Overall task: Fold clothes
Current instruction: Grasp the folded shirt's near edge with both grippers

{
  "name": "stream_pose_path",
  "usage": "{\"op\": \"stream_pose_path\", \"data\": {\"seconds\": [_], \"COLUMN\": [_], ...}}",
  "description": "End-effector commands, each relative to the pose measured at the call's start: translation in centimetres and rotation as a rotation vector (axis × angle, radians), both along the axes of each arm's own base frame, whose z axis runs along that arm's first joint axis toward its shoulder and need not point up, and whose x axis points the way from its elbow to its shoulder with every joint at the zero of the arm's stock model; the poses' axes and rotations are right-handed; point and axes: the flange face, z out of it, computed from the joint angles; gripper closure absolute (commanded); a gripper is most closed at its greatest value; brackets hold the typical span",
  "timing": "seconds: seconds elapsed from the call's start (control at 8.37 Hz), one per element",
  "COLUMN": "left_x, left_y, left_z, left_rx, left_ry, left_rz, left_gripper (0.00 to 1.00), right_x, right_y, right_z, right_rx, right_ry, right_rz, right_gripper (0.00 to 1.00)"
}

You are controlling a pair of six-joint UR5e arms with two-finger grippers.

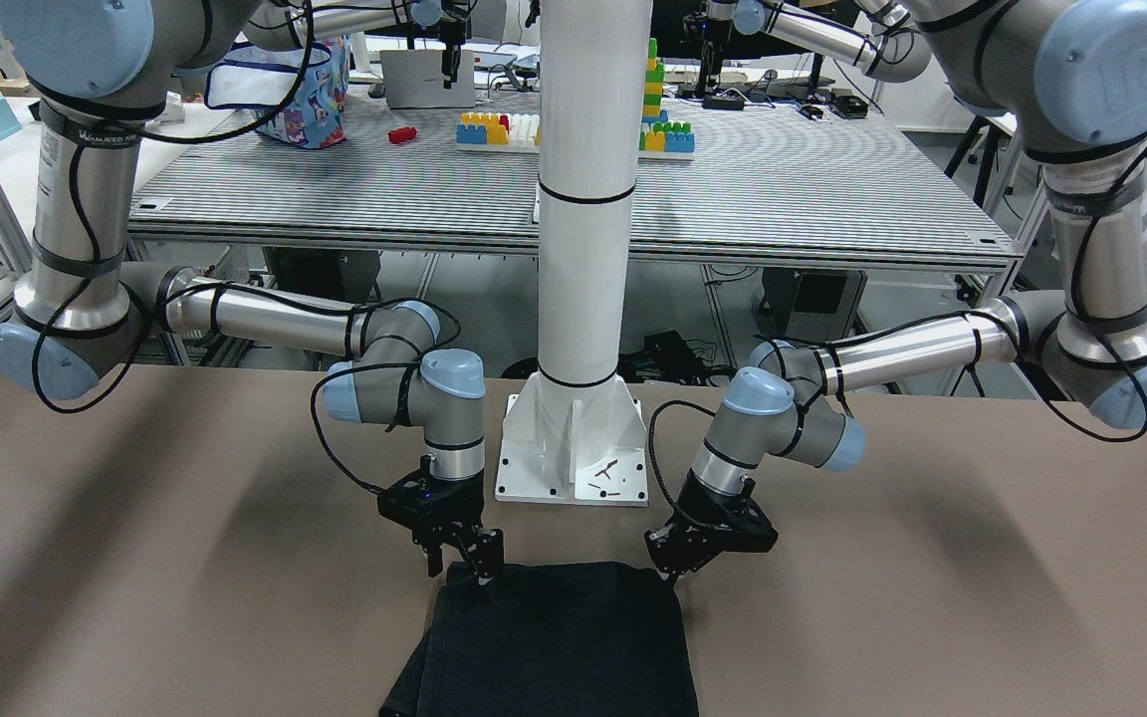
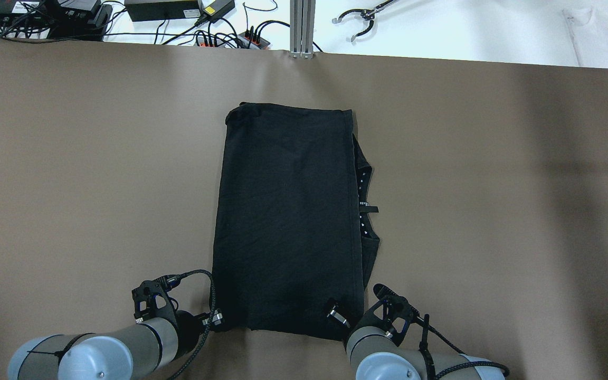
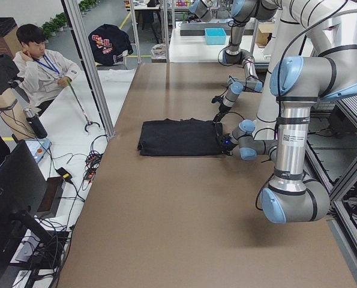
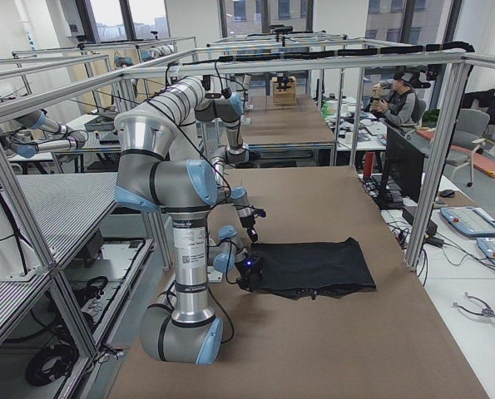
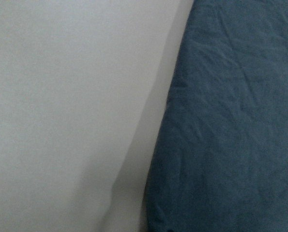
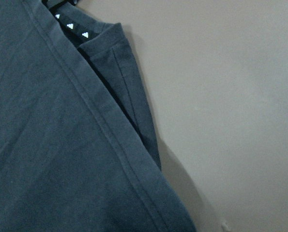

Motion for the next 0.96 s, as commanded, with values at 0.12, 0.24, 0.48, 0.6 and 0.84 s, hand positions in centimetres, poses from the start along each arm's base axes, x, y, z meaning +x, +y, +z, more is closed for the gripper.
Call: {"op": "stream_pose_path", "data": {"seconds": [0.12, 0.24, 0.48, 0.6, 0.84], "left_x": [0.0, 0.0, 0.0, 0.0, 0.0], "left_y": [0.0, 0.0, 0.0, 0.0, 0.0], "left_z": [0.0, 0.0, 0.0, 0.0, 0.0], "left_rx": [0.0, 0.0, 0.0, 0.0, 0.0], "left_ry": [-0.001, -0.001, -0.001, -0.001, -0.001], "left_rz": [0.0, 0.0, 0.0, 0.0, 0.0], "left_gripper": [1.0, 1.0, 1.0, 1.0, 1.0], "right_x": [-0.9, -1.0, -1.2, -1.2, -1.2], "right_y": [0.0, -0.1, -0.2, -0.2, -0.2], "right_z": [0.5, 0.7, -0.4, -0.5, -0.5], "right_rx": [-0.022, -0.021, -0.022, -0.027, -0.051], "right_ry": [0.001, 0.006, -0.012, -0.017, -0.032], "right_rz": [0.027, 0.025, 0.029, 0.035, 0.06], "right_gripper": [0.26, 0.25, 0.37, 0.51, 0.89]}}
